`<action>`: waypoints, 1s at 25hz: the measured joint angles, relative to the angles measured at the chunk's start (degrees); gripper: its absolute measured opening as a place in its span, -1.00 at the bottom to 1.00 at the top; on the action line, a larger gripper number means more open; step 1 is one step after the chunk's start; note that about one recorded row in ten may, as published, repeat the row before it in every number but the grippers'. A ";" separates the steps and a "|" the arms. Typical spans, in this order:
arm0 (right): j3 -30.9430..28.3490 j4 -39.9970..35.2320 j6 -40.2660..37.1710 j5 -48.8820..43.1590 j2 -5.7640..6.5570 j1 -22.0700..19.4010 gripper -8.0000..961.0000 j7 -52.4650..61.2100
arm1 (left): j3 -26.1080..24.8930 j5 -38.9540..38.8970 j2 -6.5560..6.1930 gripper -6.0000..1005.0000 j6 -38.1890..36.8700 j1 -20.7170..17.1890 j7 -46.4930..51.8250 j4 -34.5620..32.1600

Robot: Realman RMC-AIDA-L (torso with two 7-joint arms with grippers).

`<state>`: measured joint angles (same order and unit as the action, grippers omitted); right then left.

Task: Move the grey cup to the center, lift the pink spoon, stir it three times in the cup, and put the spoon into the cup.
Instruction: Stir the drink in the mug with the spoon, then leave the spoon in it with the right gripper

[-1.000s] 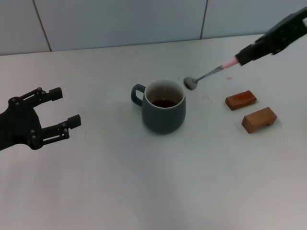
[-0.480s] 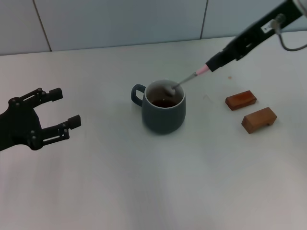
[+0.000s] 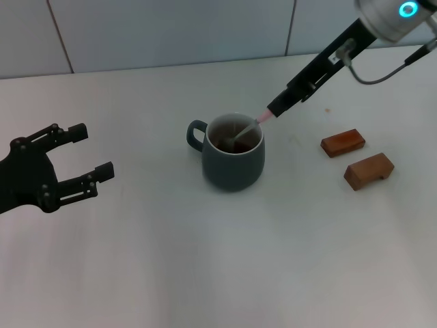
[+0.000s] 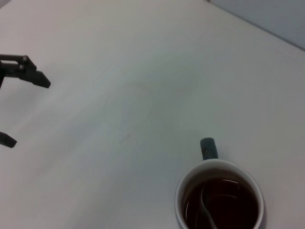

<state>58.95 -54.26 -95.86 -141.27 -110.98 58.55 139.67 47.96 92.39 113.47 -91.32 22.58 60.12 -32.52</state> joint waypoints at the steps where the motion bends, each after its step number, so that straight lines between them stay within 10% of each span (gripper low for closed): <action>1: 0.00 0.00 0.00 0.00 0.00 0.00 -0.76 0.00 | -0.06 -0.01 -0.01 0.67 -0.03 0.00 0.00 0.00; 25: 2.29 9.10 0.79 -7.52 -0.57 8.47 -0.76 -0.94 | -0.97 -0.02 0.50 0.67 -1.03 -0.19 -0.08 -0.09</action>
<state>61.24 -45.16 -95.07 -148.78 -111.55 67.02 138.73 46.99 92.37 113.97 -92.36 22.40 60.04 -32.61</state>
